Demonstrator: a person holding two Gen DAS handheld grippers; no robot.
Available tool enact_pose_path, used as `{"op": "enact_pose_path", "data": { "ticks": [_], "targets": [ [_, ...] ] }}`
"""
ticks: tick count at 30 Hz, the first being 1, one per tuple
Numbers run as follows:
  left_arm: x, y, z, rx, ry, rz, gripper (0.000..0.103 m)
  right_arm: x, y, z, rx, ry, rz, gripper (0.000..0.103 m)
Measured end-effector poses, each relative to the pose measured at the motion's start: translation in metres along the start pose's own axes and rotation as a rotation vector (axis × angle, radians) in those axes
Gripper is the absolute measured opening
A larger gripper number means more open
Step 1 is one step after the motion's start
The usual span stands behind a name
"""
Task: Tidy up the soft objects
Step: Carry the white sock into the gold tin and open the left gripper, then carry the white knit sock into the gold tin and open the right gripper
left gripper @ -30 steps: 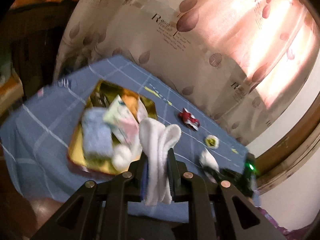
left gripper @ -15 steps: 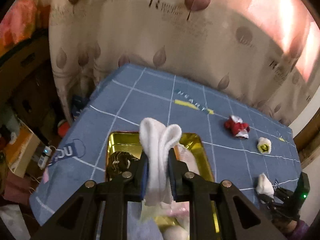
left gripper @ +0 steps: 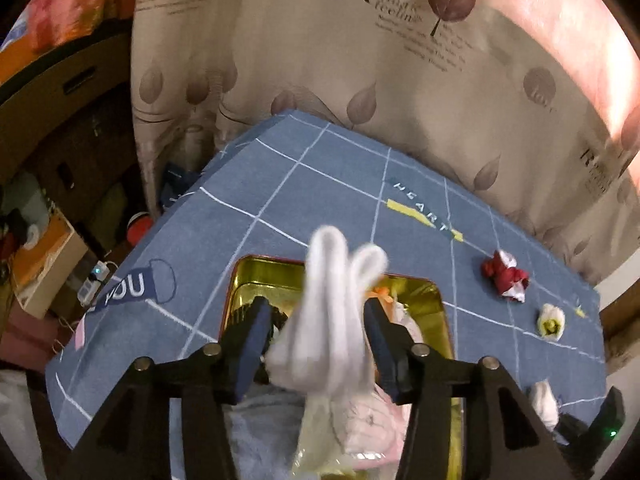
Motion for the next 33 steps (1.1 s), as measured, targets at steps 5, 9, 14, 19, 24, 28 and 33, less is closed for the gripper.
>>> {"op": "enact_pose_path", "data": {
  "ticks": [5,9,14,19,24,28,33],
  "targets": [
    [-0.025,-0.017,0.017,0.018,-0.074,0.028,0.051,-0.001,0.000,0.001,0.006,0.011,0.005,0.026],
    [-0.058,-0.039,0.029,0.006,-0.138,0.091,0.051,-0.001,0.000,0.001,0.006,0.010,0.007,0.026],
    [-0.111,-0.090,0.025,-0.053,-0.104,0.249,0.055,-0.002,0.000,0.002,0.001,0.004,0.007,0.026],
    [-0.132,-0.146,0.001,-0.151,0.035,0.300,0.069,-0.002,0.002,-0.002,-0.024,-0.025,-0.004,0.026],
    [-0.133,-0.177,-0.028,-0.233,0.174,0.277,0.069,-0.011,0.012,-0.024,-0.064,-0.019,-0.002,0.026],
    [-0.136,-0.181,-0.040,-0.243,0.309,0.286,0.069,-0.028,0.032,-0.075,-0.153,0.057,0.026,0.026],
    [-0.145,-0.181,-0.045,-0.226,0.365,0.327,0.070,-0.024,0.055,-0.151,-0.283,0.137,0.022,0.026]
  ]
}}
Point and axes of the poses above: each gripper's, at about its wrist camera, not at the fingertips, and x roughly the way its jaws point, z to its right, y to its top, the point moved 7 cm from there along x, roughly the way its jaws point, and after that the axes turned 10 degrees about -z, right-handed, at the moved point
